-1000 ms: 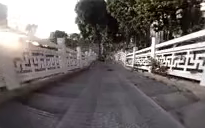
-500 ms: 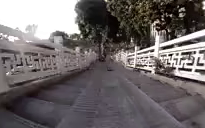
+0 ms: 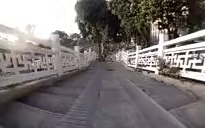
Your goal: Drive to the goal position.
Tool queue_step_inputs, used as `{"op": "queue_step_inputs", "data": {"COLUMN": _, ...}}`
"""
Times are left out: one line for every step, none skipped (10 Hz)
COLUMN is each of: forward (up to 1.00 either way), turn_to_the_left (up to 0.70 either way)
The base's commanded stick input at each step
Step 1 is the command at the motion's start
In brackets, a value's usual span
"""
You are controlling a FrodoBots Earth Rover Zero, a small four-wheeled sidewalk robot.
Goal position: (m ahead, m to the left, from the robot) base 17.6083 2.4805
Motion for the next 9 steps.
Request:
{"op": "queue_step_inputs", "data": {"forward": 0.45, "turn_to_the_left": 0.00}}
{"op": "queue_step_inputs", "data": {"forward": 0.45, "turn_to_the_left": 0.00}}
{"op": "queue_step_inputs", "data": {"forward": 0.45, "turn_to_the_left": 0.00}}
{"op": "queue_step_inputs", "data": {"forward": 0.45, "turn_to_the_left": 0.00}}
{"op": "queue_step_inputs", "data": {"forward": 0.45, "turn_to_the_left": 0.00}}
{"op": "queue_step_inputs", "data": {"forward": 0.45, "turn_to_the_left": 0.00}}
{"op": "queue_step_inputs", "data": {"forward": 0.45, "turn_to_the_left": 0.00}}
{"op": "queue_step_inputs", "data": {"forward": 0.45, "turn_to_the_left": 0.00}}
{"op": "queue_step_inputs", "data": {"forward": 0.45, "turn_to_the_left": 0.00}}
